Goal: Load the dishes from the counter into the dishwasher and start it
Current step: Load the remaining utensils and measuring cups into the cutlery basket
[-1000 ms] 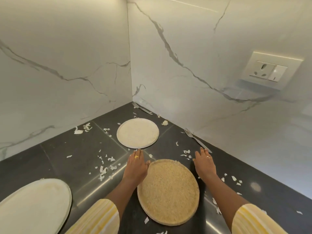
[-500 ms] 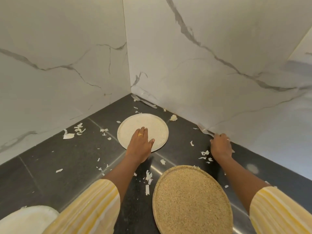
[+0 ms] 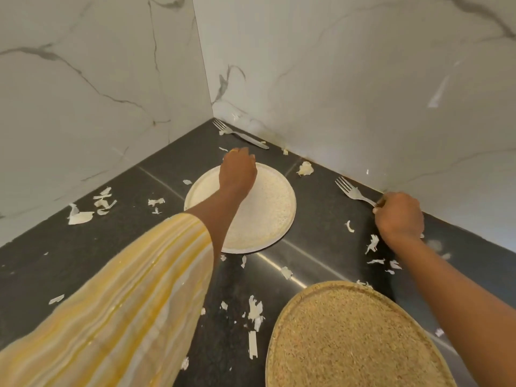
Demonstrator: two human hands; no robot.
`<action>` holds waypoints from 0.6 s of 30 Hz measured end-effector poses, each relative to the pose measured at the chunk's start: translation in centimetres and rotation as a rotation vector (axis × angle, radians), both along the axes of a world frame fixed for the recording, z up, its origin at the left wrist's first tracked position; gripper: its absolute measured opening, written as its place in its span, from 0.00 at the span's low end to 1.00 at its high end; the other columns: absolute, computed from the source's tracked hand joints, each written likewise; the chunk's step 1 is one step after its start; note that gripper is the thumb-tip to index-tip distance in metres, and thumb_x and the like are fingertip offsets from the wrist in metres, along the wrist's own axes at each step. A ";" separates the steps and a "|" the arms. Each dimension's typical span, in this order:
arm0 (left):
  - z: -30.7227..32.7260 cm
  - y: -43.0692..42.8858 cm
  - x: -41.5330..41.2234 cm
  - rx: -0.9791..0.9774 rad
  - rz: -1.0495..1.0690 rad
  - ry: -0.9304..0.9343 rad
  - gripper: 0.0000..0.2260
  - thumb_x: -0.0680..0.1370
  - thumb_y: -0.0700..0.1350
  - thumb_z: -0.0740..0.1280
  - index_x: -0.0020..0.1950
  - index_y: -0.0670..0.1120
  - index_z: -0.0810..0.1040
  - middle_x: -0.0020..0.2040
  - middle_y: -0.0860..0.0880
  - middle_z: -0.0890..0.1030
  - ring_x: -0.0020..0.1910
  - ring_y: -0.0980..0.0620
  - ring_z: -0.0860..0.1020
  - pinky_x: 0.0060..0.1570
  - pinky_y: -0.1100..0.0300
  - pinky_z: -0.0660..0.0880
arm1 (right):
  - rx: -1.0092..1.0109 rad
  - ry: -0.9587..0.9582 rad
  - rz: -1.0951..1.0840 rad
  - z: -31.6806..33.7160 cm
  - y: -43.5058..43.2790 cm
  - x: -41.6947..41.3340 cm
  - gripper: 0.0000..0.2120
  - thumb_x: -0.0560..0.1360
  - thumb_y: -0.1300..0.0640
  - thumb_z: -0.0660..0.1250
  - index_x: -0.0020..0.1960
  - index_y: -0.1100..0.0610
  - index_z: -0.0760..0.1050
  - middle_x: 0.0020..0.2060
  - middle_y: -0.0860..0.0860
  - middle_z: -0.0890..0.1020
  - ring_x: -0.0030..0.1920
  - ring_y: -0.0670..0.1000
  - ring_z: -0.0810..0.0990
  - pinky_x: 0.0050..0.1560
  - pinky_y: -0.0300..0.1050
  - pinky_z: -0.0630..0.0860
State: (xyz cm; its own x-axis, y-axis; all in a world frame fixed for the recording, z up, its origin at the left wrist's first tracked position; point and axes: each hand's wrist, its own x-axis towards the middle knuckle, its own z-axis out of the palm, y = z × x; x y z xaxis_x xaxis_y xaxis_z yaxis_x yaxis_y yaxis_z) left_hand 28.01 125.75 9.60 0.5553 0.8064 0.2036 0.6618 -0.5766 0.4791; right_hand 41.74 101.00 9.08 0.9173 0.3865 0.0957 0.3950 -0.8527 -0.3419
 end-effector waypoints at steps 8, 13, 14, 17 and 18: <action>0.8 5.6 6.1 -0.287 0.372 -0.077 0.12 0.80 0.37 0.59 0.63 0.37 0.71 0.63 0.40 0.74 0.62 0.43 0.74 0.56 0.57 0.71 | -0.041 0.016 -0.027 0.4 2.1 1.1 0.03 0.72 0.66 0.69 0.43 0.62 0.81 0.34 0.58 0.74 0.36 0.57 0.70 0.38 0.45 0.67; 0.1 8.4 7.8 -0.464 0.394 -0.214 0.16 0.78 0.40 0.64 0.64 0.39 0.71 0.62 0.43 0.76 0.58 0.47 0.77 0.53 0.65 0.73 | -0.085 0.151 -0.024 1.2 2.7 2.5 0.04 0.67 0.65 0.72 0.42 0.61 0.81 0.38 0.59 0.80 0.39 0.59 0.74 0.39 0.45 0.68; 0.0 8.9 8.0 -0.458 0.433 -0.220 0.15 0.77 0.41 0.66 0.63 0.40 0.72 0.60 0.44 0.77 0.57 0.48 0.78 0.49 0.66 0.72 | -0.093 0.162 -0.026 1.3 2.8 2.6 0.05 0.67 0.65 0.73 0.42 0.61 0.81 0.38 0.59 0.80 0.39 0.58 0.73 0.39 0.45 0.68; -0.2 9.1 8.5 -0.546 0.426 -0.331 0.15 0.75 0.43 0.69 0.59 0.40 0.75 0.57 0.44 0.79 0.54 0.48 0.79 0.47 0.61 0.78 | -0.103 0.179 -0.030 1.3 3.0 2.9 0.05 0.66 0.66 0.72 0.42 0.60 0.81 0.39 0.59 0.80 0.38 0.58 0.73 0.40 0.45 0.69; -0.5 9.5 8.8 -0.542 0.427 -0.343 0.15 0.74 0.43 0.69 0.59 0.39 0.75 0.56 0.44 0.80 0.53 0.48 0.80 0.41 0.60 0.79 | -0.103 0.186 -0.028 1.3 3.0 2.9 0.05 0.66 0.66 0.72 0.42 0.60 0.81 0.39 0.59 0.81 0.39 0.58 0.75 0.40 0.45 0.69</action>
